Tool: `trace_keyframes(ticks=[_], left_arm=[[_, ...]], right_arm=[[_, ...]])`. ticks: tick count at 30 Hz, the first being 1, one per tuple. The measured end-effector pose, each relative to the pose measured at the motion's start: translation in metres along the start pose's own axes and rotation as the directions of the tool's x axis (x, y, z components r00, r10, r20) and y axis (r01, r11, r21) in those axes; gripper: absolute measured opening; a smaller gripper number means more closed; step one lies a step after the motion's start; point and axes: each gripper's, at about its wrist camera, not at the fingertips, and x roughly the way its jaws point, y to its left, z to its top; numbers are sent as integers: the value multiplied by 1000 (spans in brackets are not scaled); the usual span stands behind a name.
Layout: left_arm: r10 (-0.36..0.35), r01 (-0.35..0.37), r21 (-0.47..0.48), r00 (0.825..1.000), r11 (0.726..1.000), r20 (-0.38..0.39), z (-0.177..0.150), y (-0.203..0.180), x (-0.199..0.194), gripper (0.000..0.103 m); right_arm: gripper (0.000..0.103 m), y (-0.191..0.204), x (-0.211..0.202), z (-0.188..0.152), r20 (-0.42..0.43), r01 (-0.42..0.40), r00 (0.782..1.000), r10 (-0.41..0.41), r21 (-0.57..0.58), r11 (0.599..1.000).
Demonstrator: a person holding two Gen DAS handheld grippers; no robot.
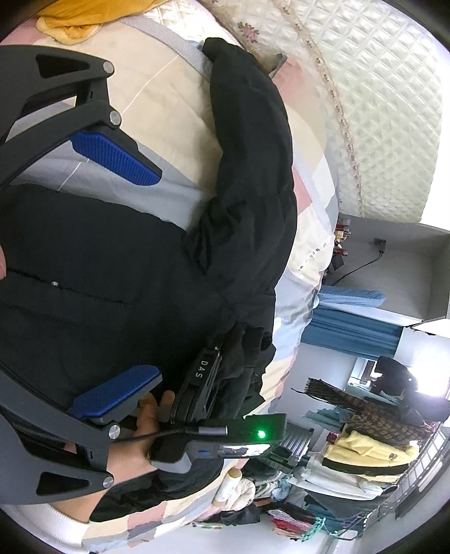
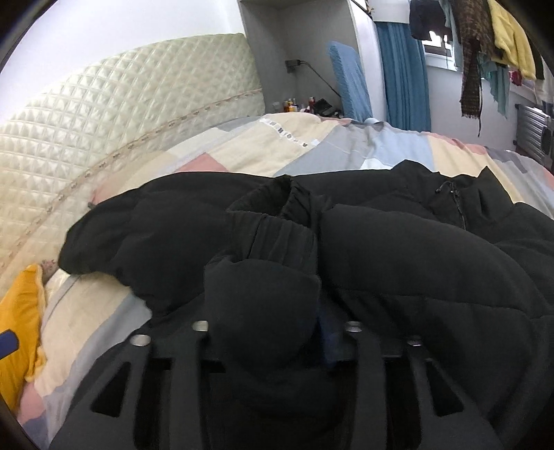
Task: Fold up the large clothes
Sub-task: 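Lay the sleeve across the jacket body and open the right tool, then withdraw the right tool from the folded sleeve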
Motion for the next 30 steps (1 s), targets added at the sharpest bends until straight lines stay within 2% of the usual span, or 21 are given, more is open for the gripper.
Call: trace_keyframes(ticks=[1, 2, 3, 7, 16, 24, 30], left_arm=[[1, -1, 5, 1000, 1000, 5, 1, -2, -2, 103], [-1, 0, 9, 1000, 1000, 12, 3, -4, -7, 103], [-4, 4, 9, 1000, 1000, 16, 5, -4, -10, 103], [-9, 9, 7, 999, 1000, 31, 13, -9, -28, 103], [-21, 20, 24, 999, 1000, 38, 31, -40, -74, 103], [-29, 21, 95, 996, 995, 81, 27, -77, -119, 103], [-43, 30, 119, 993, 992, 111, 17, -95, -147, 103]], right_arm=[[55, 1, -4, 0, 1, -6, 1000, 6, 0, 1000], [63, 4, -11, 1, 10, -14, 1000, 14, -4, 1000], [66, 5, -21, 2, 27, -15, 1000, 15, -10, 1000], [66, 4, -56, 8, 65, -9, 998, 9, 0, 1000], [66, -18, -171, 25, 184, 64, 981, -68, 28, 998], [66, -20, -263, 14, 255, 106, 961, -112, 37, 994], [70, -18, -311, -4, 292, 150, 944, -153, 32, 988]])
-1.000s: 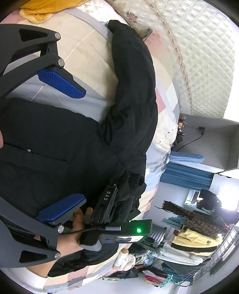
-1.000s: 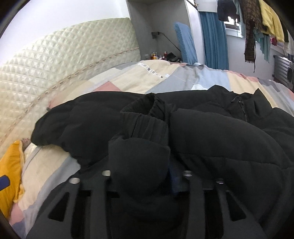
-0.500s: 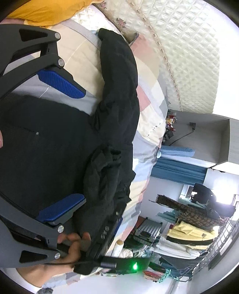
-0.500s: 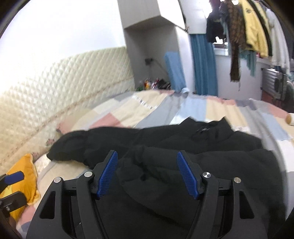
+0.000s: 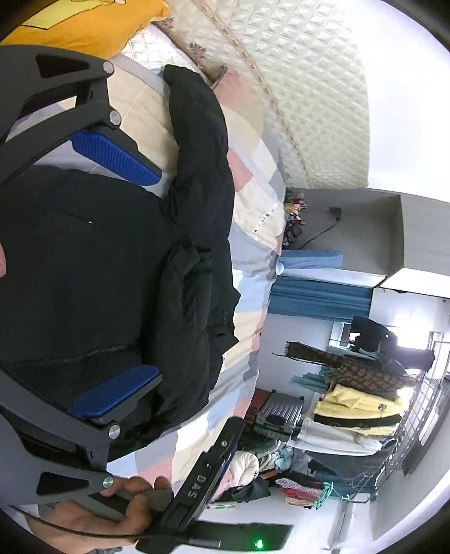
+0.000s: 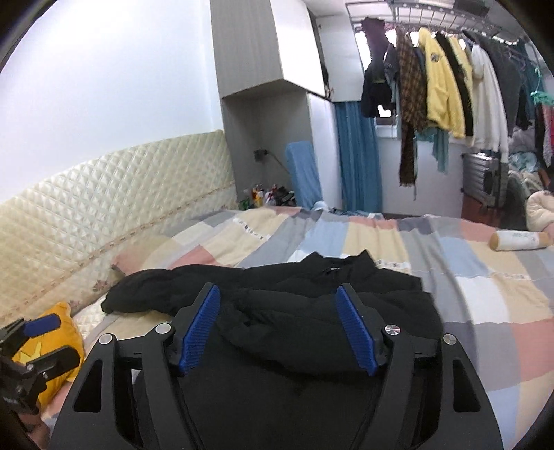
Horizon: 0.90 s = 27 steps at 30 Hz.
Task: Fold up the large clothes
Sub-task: 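Withdraw the right tool from the folded sleeve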
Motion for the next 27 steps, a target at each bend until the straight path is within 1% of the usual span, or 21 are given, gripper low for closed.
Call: trace_keyframes(ticks=[4, 9, 13, 20, 25, 27], left_arm=[[-3, 3, 19, 1000, 1000, 8, -5, -11, -10, 103], [-4, 3, 35, 1000, 999, 16, -13, -23, -17, 103], [-5, 4, 40, 1000, 999, 25, -17, -29, -22, 103], [16, -16, 37, 1000, 999, 8, -28, -29, -26, 103], [41, -40, 41, 999, 998, -15, -38, -27, -26, 103], [46, -45, 31, 999, 999, -28, -43, -25, -25, 103]], right_arm=[[70, -3, -26, -10, 29, 10, 1000, -10, -2, 1000], [71, -10, -57, -31, 59, 28, 998, -29, 20, 999], [73, -13, -74, -49, 64, 54, 996, -56, 30, 998], [74, -15, -98, -79, 68, 89, 994, -90, 19, 996], [75, -15, -112, -99, 62, 81, 995, -83, 27, 996], [78, -15, -119, -107, 62, 84, 994, -85, 28, 996]])
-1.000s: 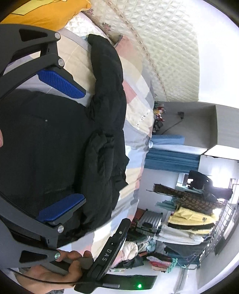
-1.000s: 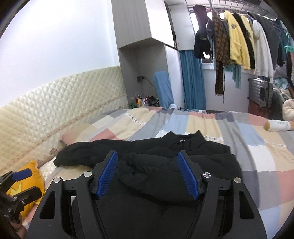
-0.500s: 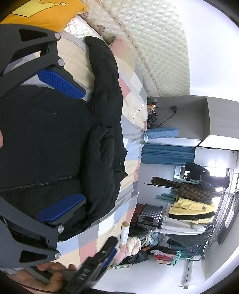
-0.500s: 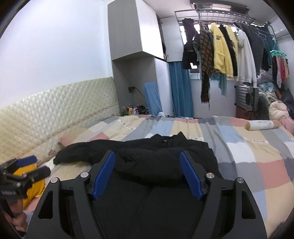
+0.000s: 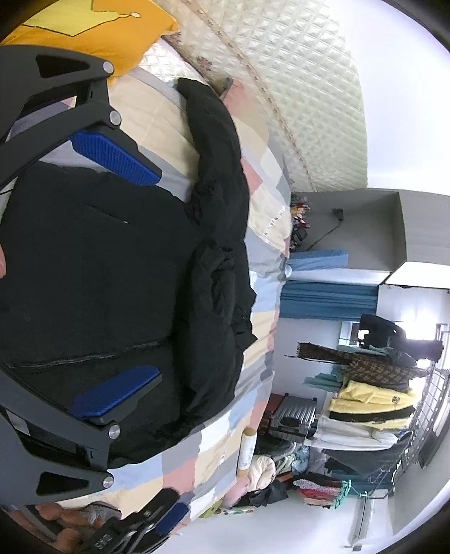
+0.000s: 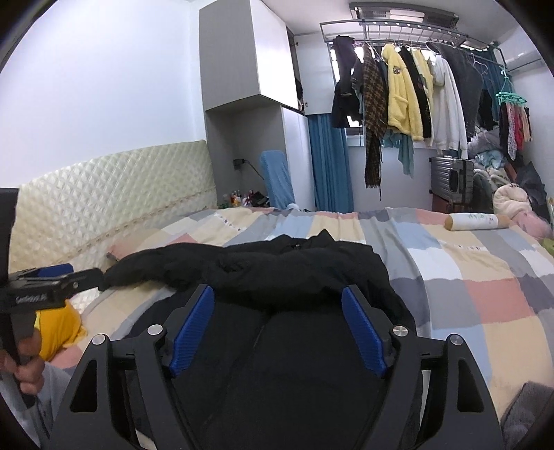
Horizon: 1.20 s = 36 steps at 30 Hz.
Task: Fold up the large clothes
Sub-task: 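Withdraw the right tool from the folded sleeve, then reach the left tool to the other sleeve cuff and close on it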
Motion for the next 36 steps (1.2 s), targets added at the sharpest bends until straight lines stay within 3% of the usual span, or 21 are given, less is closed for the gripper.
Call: trace_keyframes(ticks=[8, 14, 24, 31, 36], left_arm=[[26, -26, -3, 998, 1000, -50, -20, -2, 6, 103], [36, -37, -13, 998, 999, -59, -23, 2, 11, 103], [27, -29, -30, 998, 999, -60, -19, 14, 15, 103], [-11, 7, -132, 1000, 991, -29, 23, 86, 26, 103], [21, -29, -297, 999, 954, -29, 65, 174, 56, 103]], right_arm=[[86, 0, -19, -33, -8, 5, 1000, -5, -1, 1000], [102, 2, -31, -48, 6, 35, 999, -35, -6, 999], [103, -2, -24, -50, -10, 49, 999, -49, -2, 999], [103, -4, -21, -51, -17, 62, 998, -62, 7, 998], [103, -6, -17, -52, -24, 80, 997, -79, 22, 997]])
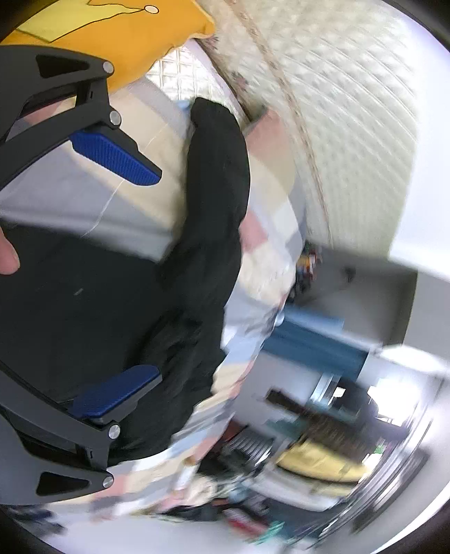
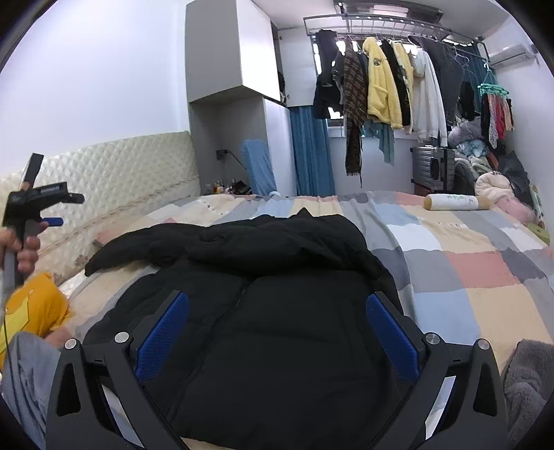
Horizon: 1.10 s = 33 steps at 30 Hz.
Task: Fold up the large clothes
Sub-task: 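Reach the left tool to the other sleeve cuff and close on it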
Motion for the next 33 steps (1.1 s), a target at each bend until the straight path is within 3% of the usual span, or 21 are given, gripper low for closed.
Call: trace_keyframes(ticks=[4, 8, 12, 16, 20, 30, 33], left_arm=[[17, -16, -102, 1000, 995, 13, 40, 57, 34, 103], [45, -45, -187, 999, 981, -1, 60, 113, 69, 103], [-22, 10, -334, 999, 942, -34, 58, 172, 110, 103], [-139, 91, -521, 989, 849, -53, 42, 229, 157, 103], [-183, 112, -651, 982, 751, -43, 16, 277, 198, 102], [-199, 143, -793, 980, 592, 28, -20, 344, 260, 102], [-189, 192, -827, 976, 528, 106, -17, 350, 263, 102]], right_arm=[[103, 2, 5, 0, -8, 12, 1000, -12, 5, 1000], [103, 3, 11, -1, -23, 27, 999, -27, 9, 1000], [103, 5, 21, -2, -52, 46, 998, -46, 15, 999], [103, 5, 34, -1, -84, 68, 994, -65, 32, 997], [103, 6, 52, 0, -122, 84, 990, -76, 62, 995], [103, 23, 90, 0, -198, 118, 974, -107, 46, 992], [103, 26, 92, -1, -199, 135, 972, -127, 28, 990]])
